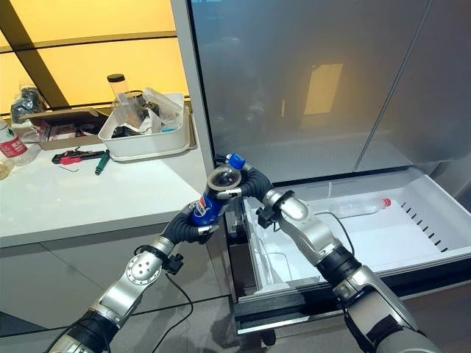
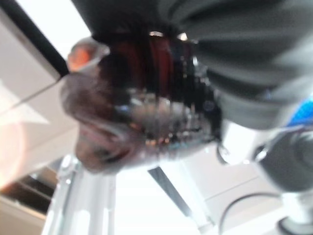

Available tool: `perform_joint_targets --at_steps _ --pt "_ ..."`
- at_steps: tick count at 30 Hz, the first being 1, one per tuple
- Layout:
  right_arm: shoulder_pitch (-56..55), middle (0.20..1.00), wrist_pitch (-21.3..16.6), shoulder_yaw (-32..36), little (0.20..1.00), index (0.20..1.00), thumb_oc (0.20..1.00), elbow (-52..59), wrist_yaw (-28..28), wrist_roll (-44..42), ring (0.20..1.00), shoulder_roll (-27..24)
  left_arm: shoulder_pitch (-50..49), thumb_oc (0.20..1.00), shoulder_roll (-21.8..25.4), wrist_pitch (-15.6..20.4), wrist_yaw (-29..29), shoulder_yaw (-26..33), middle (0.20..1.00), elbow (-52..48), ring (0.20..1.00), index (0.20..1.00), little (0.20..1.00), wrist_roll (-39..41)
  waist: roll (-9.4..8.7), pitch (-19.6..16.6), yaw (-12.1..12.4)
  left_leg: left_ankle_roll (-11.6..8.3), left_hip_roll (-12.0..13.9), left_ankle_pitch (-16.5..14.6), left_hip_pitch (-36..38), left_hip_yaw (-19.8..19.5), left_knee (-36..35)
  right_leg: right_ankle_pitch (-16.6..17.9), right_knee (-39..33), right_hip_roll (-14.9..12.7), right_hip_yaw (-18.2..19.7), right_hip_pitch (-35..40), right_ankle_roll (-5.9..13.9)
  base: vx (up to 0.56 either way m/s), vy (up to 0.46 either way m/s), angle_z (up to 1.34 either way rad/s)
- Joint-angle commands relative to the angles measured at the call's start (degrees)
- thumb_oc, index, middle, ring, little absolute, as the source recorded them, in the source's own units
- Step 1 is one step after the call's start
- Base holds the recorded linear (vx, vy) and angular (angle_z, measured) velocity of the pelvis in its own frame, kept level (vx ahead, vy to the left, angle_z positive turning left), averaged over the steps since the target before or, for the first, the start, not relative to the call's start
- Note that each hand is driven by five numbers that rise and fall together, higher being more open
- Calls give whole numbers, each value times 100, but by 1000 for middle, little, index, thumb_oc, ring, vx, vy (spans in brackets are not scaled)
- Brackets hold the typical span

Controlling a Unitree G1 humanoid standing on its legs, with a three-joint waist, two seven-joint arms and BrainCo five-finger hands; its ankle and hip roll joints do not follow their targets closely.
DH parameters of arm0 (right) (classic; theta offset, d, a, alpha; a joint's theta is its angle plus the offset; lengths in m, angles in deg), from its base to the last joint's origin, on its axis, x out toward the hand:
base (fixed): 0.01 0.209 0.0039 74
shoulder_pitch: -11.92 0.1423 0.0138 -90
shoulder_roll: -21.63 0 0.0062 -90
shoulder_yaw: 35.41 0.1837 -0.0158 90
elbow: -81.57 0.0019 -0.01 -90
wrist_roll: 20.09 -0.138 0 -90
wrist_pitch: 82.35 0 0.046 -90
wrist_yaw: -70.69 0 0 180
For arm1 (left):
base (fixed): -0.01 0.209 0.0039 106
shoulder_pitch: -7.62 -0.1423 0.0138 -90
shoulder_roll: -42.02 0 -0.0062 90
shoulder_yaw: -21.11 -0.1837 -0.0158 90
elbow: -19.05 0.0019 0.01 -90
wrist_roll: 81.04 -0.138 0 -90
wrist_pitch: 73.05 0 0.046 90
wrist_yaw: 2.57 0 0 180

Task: Take the drinks into the refrigerator

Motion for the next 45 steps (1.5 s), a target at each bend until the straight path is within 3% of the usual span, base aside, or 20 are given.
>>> perform_joint_targets --at_steps 1,10,24,31,43,45 --pt "392 1000 -336 369 1000 1000 1000 -181 -397 -456 1000 -272 654 200 -43 893 171 537 200 -626 200 200 200 838 -101 -53 203 381 -335 -942 488 114 30 229 85 -82 -145 -279 147 14 -6 4" --pt "611 1000 -170 1 1000 1000 1000 -92 -954 -571 1000 -296 974 200 -297 892 626 261 200 -584 200 200 200 1392 -118 -72 187 381 -337 -954 536 108 30 199 96 -68 -140 -233 139 7 -5 3" --pt "213 1000 -423 428 1000 1000 1000 -474 -735 -443 1000 436 912 200 -729 762 1036 227 200 -550 200 200 200 2412 -85 -68 216 395 -336 -941 527 74 30 179 92 -60 -174 -207 127 0 0 0" --pt "329 1000 -301 174 1000 1000 1000 -263 -1109 -471 1000 491 1073 200 -685 671 1392 3 200 -627 200 200 200 2605 -81 -92 212 402 -329 -940 538 60 30 169 96 -61 -162 -204 126 0 0 0" --pt "671 1000 -161 -232 1000 1000 1000 -312 -1289 -420 1000 599 1318 200 -589 501 1773 -387 200 -661 200 200 200 2794 -66 -104 212 401 -336 -929 534 39 30 184 89 -67 -158 -201 130 0 0 0" --pt "705 228 -137 -277 228 228 228 -297 -1289 -426 228 606 1321 200 -593 472 1810 -416 200 -640 200 200 200 2876 -66 -108 209 403 -335 -933 535 38 30 182 93 -67 -157 -203 129 0 0 0"
